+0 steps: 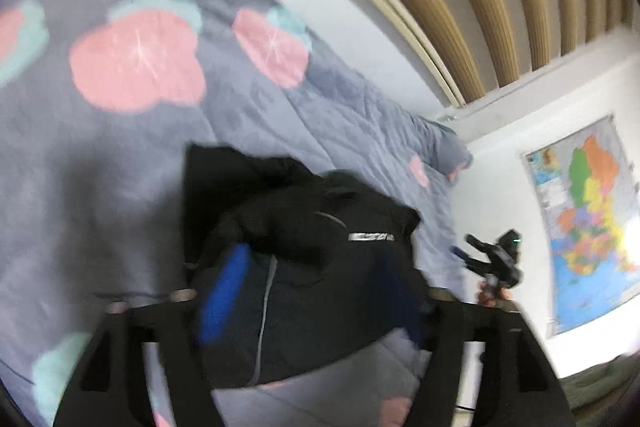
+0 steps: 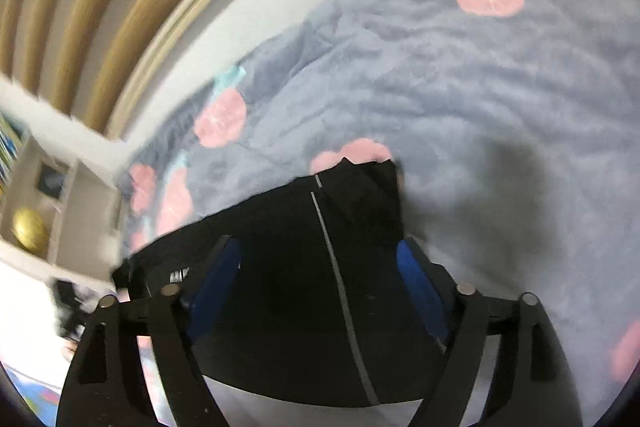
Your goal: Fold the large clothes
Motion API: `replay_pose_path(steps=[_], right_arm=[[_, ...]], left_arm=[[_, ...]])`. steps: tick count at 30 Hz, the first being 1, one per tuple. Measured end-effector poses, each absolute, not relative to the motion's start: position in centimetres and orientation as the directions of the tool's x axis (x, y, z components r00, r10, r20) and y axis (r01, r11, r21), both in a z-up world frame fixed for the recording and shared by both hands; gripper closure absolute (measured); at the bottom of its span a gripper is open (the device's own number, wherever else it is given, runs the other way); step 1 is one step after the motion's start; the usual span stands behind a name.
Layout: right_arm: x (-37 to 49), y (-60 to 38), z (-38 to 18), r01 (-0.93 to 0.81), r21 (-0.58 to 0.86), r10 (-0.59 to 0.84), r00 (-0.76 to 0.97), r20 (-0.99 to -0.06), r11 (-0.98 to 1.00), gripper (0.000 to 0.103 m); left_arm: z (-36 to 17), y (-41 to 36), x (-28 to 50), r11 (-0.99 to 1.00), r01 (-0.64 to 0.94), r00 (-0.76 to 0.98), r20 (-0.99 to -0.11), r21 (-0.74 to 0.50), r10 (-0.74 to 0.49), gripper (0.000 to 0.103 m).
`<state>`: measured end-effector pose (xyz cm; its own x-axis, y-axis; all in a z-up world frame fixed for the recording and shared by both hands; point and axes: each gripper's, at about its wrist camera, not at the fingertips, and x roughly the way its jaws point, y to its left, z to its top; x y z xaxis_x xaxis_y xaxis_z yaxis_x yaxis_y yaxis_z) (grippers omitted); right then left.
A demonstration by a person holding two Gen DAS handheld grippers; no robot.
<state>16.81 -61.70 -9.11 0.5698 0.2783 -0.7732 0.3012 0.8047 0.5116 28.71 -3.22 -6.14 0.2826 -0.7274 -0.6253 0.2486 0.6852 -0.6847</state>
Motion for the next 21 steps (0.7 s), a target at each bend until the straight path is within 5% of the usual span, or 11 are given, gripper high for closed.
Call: replay_pose_path(steps=[3, 7, 11, 21], right_arm=[[18.6, -59.9, -10.3, 0.267, 0.416, 0.232, 0.523, -0.820, 0.869, 0.018], [21.4, -58.6, -13.2, 0.202, 0.242, 0.120, 0.479, -0.870, 0.949, 0.018], [24.1, -58.9, -16.9, 0.156, 0.203, 0.115, 0.443, -0.889, 0.967, 0.018], [27.3, -59.8, -21.5, 0.092, 0.270, 0.217, 0.378, -0.900, 0.959, 0.018]], left_arm=[[-6.4, -3.2, 28.9, 0.692, 0.254, 0.311, -0.620, -0.676, -0.720, 0.023], [-10.2, -5.5, 31.8, 0.826, 0.217, 0.296, -0.771, -0.520, -0.563, 0.023], [-15.1, -6.6, 34.9, 0.865, 0.171, 0.250, -0.828, -0.471, -0.501, 0.023], [-21.1, -6.6, 38.4, 0.775, 0.092, 0.172, -0.757, -0.625, -0.630, 0.024]])
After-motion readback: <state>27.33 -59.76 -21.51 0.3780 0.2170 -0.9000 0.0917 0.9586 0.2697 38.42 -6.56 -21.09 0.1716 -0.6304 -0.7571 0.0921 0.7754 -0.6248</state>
